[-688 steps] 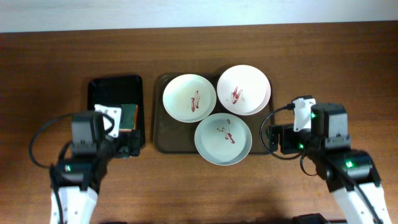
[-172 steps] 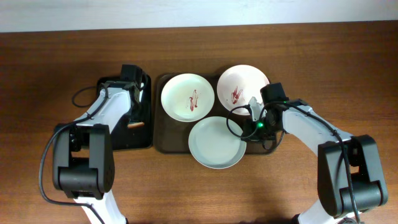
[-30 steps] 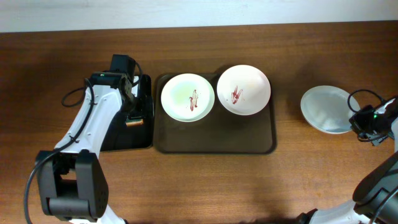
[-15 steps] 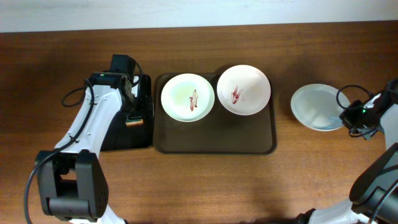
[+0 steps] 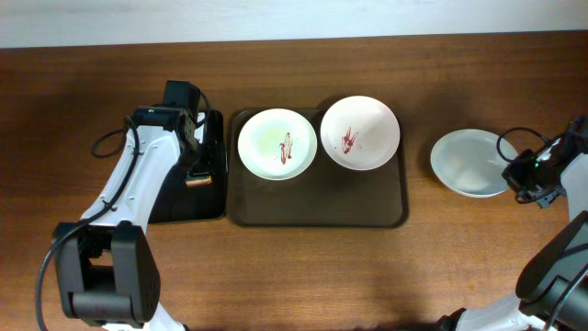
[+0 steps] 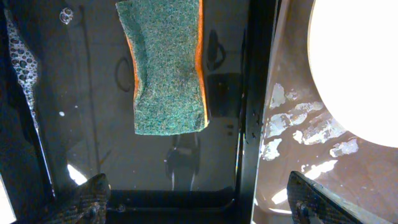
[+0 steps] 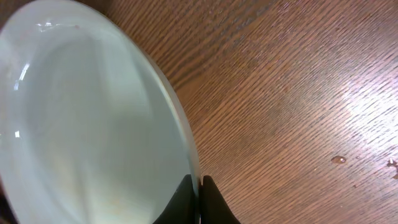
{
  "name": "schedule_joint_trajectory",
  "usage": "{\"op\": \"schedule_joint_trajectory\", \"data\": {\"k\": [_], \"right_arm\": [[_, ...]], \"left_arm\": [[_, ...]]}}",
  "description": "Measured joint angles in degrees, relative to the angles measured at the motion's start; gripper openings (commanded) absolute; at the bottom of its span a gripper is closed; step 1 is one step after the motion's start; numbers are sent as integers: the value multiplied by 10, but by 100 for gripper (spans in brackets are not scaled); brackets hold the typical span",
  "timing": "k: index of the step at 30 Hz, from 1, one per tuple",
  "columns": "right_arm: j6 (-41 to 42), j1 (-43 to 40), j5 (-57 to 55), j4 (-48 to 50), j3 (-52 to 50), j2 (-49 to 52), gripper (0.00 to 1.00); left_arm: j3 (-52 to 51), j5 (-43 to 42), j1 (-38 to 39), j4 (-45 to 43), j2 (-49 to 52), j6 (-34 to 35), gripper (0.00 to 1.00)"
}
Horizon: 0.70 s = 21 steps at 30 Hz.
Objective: Clean dirty plates on tray and stack at the side
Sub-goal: 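Release the plate and lift the right gripper away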
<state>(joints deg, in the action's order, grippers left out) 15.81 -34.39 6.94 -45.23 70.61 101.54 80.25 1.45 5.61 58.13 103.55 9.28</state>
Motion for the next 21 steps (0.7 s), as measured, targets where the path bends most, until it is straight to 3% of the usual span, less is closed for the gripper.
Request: {"op": "schedule_joint_trajectory", "data": {"k": [3, 5, 7, 15, 21], "right_arm": [[-3, 0, -7, 4, -4, 0, 57], [-2, 0, -7, 4, -4, 0, 72], [-3, 0, -7, 4, -4, 0, 99], [-6, 0, 76, 5, -4, 0, 100], [-19, 31, 106, -42, 0, -1, 91]], "left_arm": [[0, 0, 0, 0, 0, 0, 89], [0, 0, 0, 0, 0, 0, 89], [0, 0, 0, 0, 0, 0, 89], [0, 0, 0, 2, 0, 0, 89], [0, 0, 0, 4, 0, 0, 89]]}}
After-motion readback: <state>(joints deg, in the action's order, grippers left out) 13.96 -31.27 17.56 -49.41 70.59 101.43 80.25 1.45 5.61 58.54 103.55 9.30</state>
